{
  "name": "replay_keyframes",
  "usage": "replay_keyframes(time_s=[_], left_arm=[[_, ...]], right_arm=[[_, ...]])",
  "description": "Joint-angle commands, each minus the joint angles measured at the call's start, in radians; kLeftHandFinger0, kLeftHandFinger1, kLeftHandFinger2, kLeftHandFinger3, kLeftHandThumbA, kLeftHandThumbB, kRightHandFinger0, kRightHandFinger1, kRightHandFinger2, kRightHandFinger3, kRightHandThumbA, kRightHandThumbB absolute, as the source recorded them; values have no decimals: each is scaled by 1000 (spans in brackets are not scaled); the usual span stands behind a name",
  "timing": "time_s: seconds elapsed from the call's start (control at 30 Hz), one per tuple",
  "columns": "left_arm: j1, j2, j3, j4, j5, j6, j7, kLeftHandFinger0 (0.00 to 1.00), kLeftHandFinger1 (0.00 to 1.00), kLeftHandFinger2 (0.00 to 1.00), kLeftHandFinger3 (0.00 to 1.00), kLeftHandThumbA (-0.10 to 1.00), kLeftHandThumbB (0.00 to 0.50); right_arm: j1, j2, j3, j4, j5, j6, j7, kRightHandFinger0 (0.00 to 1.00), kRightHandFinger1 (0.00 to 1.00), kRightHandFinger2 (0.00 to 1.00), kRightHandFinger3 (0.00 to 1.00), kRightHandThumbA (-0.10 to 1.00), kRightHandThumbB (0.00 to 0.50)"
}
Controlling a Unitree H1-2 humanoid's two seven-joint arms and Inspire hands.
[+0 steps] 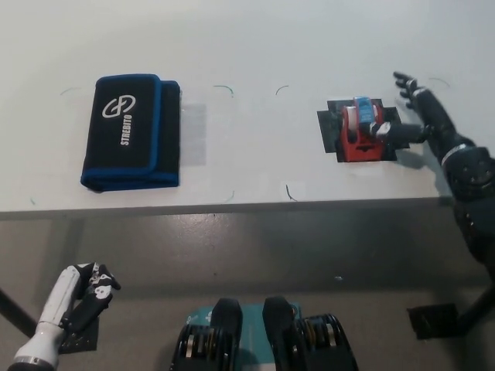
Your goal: Use the right hand to move the tape on the right hand side to the notebook on the left hand side
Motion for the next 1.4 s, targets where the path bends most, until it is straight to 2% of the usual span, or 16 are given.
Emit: replay_keyframes(time_s=[0.0, 0.03, 0.1, 0.17, 0.3, 0.4, 0.63, 0.67, 0.7, 0.73, 0.87, 1.0, 1.07, 1.23, 1.27, 1.37], left_arm=[[-19, 0, 17, -20, -6, -19, 15, 15, 14, 163, 294, 352, 222], [-19, 0, 17, -19, -8, -21, 14, 23, 17, 164, 295, 338, 223], [-20, 0, 16, -21, 6, -5, 19, 0, 0, 143, 287, 202, 218], [-20, 4, 10, -26, 37, 9, 30, 0, 0, 145, 297, 163, 217], [-22, -2, 13, -21, 41, 3, 37, 0, 0, 88, 289, -45, 226], [-10, -7, 12, -22, 48, -1, 43, 0, 0, 60, 306, -91, 222], [-8, -11, 17, -7, 23, -15, 32, 0, 0, 20, 293, -100, 240], [-9, -12, 18, -6, 19, -15, 30, 0, 0, 7, 285, -99, 246], [-9, -13, 20, -11, 15, -5, 28, 0, 0, 8, 278, -76, 251], [-8, -13, 20, -11, 14, -7, 27, 0, 0, 8, 276, -71, 250], [0, -17, 16, -9, 22, -14, 31, 13, 13, 78, 283, -25, 256], [4, -15, 16, -7, 26, -27, 29, 0, 0, 17, 272, 44, 269], [2, -17, 21, -3, 11, -29, 25, 0, 0, 0, 252, 26, 277], [3, -19, 15, -17, 41, -21, 38, 0, 0, 53, 274, 69, 262], [5, -20, 15, -25, 41, -12, 35, 33, 29, 103, 283, 149, 260], [12, -23, 14, -29, 29, -15, 26, 57, 39, 126, 289, 162, 244]], right_arm=[[-19, 8, 12, 12, -4, -82, -10, 1000, 1000, 1000, 1000, 959, 154], [-13, 12, 14, 12, -3, -70, -7, 1000, 1000, 1000, 1000, 967, 160], [9, 22, 9, 22, 10, -82, 3, 1000, 1000, 1000, 1000, 993, 169], [26, 28, 7, 22, 17, -89, 18, 1000, 1000, 1000, 1000, 1000, 165], [73, 43, 18, 33, 14, -128, 28, 1000, 1000, 1000, 1000, 1000, 134], [91, 53, 24, 64, 12, -157, 36, 1000, 1000, 1000, 1000, 999, 136], [91, 77, 39, 86, 1, -180, 19, 1000, 1000, 1000, 1000, 1000, 161], [89, 84, 40, 84, 2, -178, 15, 1000, 1000, 1000, 1000, 992, 180], [82, 94, 43, 90, 1, -182, 19, 1000, 1000, 1000, 1000, 1000, 148], [76, 101, 43, 96, 3, -186, 22, 1000, 1000, 1000, 1000, 1000, 148], [61, 135, 53, 113, -3, -190, 14, 1000, 1000, 1000, 1000, 1000, 201], [29, 173, 55, 141, 0, -184, 15, 1000, 1000, 1000, 1000, 978, 185], [8, 200, 55, 151, 2, -188, 13, 1000, 1000, 1000, 1000, 982, 223], [-20, 234, 67, 158, -4, -185, 5, 1000, 1000, 1000, 1000, 989, 235], [-37, 251, 86, 162, -23, -196, -4, 1000, 1000, 1000, 1000, 1000, 246], [-53, 274, 84, 173, -6, -197, 7, 1000, 1000, 1000, 1000, 983, 288]])
